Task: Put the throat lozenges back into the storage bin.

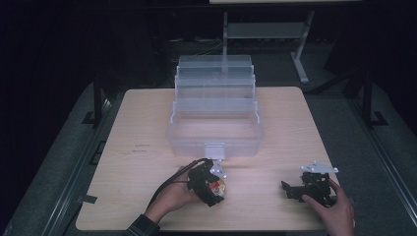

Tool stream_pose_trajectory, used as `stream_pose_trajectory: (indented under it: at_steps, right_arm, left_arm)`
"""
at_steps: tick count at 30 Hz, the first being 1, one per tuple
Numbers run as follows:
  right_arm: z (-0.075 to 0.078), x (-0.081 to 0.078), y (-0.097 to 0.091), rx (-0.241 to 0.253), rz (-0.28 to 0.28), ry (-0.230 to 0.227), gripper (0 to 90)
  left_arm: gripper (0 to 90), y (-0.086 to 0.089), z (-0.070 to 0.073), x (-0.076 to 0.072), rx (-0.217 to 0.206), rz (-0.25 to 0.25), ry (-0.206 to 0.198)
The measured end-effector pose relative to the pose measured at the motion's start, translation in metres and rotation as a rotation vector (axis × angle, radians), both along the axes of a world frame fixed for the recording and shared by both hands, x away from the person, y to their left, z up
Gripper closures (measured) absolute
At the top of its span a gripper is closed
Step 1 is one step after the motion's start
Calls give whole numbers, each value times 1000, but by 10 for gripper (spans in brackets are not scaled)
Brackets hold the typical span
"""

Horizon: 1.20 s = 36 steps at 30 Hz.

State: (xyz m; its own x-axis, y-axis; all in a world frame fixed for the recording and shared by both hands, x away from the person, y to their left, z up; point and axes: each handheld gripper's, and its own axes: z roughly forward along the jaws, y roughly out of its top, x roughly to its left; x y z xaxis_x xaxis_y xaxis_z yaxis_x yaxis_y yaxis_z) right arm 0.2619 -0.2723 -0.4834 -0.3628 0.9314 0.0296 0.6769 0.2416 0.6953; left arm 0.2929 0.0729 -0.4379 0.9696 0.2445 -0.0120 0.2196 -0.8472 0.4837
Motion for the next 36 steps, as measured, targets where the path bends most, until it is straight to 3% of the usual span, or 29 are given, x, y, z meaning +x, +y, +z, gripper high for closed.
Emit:
stream_pose_trajectory:
  at_steps: [36]
  right_arm:
    - [0, 0, 0, 0, 0, 0, 0]
  left_arm:
    - [193, 37, 20, 11, -30, 86, -28]
